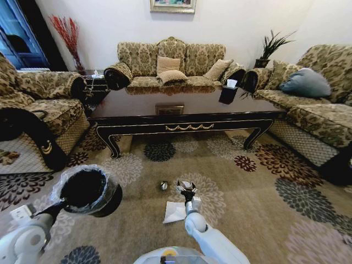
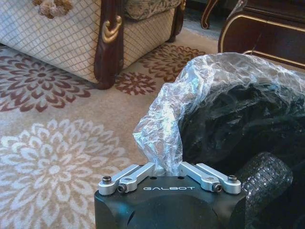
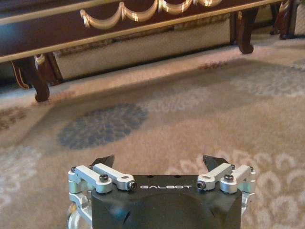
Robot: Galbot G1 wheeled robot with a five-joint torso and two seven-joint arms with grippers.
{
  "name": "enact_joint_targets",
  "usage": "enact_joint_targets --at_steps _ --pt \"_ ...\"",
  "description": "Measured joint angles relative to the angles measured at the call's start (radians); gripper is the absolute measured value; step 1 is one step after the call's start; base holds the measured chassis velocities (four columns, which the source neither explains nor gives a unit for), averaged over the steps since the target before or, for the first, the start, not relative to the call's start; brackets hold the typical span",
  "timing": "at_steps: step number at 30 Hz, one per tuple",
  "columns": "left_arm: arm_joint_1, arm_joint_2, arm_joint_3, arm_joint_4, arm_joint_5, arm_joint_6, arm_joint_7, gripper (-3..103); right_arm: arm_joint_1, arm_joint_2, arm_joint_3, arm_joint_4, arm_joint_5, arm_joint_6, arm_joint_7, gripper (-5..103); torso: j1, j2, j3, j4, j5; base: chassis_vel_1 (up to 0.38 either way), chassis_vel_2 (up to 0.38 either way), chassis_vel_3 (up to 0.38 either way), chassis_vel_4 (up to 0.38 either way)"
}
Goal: Move to the front of the table and pick up the trash from the floor, then place it into the trash bin.
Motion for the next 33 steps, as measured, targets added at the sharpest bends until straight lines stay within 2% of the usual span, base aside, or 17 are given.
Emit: enact_joint_targets --at_steps 4,9,16,27,31,33 --pt "0.012 -0.015 0.002 -0.035 -0.002 0.0 -0.001 2 0.057 0.09 0.054 -0.2 -0.043 0.031 -0.031 100 0.0 0.0 0.0 -0.0001 0.0002 0.0 0.0 0.0 0.0" --pt "0.018 -0.022 0.004 -0.056 -0.002 0.0 -0.002 2 0.093 0.136 0.097 -0.324 -0.093 0.054 -0.078 100 0.0 0.0 0.0 -0.0003 0.0003 0.0 0.0 0.0 0.0" --pt "0.027 -0.029 0.006 -0.069 0.002 0.001 -0.003 2 0.136 0.201 0.17 -0.43 -0.116 0.063 -0.104 100 0.0 0.0 0.0 0.0001 0.0003 0.0 0.0 0.0 0.0" --pt "0.022 -0.037 0.021 -0.086 0.01 0.001 -0.006 2 0.219 0.253 0.247 -0.596 -0.121 0.058 -0.128 100 0.0 0.0 0.0 -0.0001 0.0003 0.0 0.0 0.0 0.0" --pt "0.021 -0.037 0.023 -0.09 0.011 0.001 -0.006 2 0.242 0.263 0.27 -0.636 -0.136 0.058 -0.141 100 0.0 0.0 0.0 -0.0001 0.0003 0.0 0.0 0.0 0.0" --pt "0.021 -0.036 0.023 -0.097 0.011 0.001 -0.008 2 0.269 0.276 0.309 -0.687 -0.178 0.065 -0.159 100 0.0 0.0 0.0 -0.0001 0.0003 0.0 0.0 0.0 0.0"
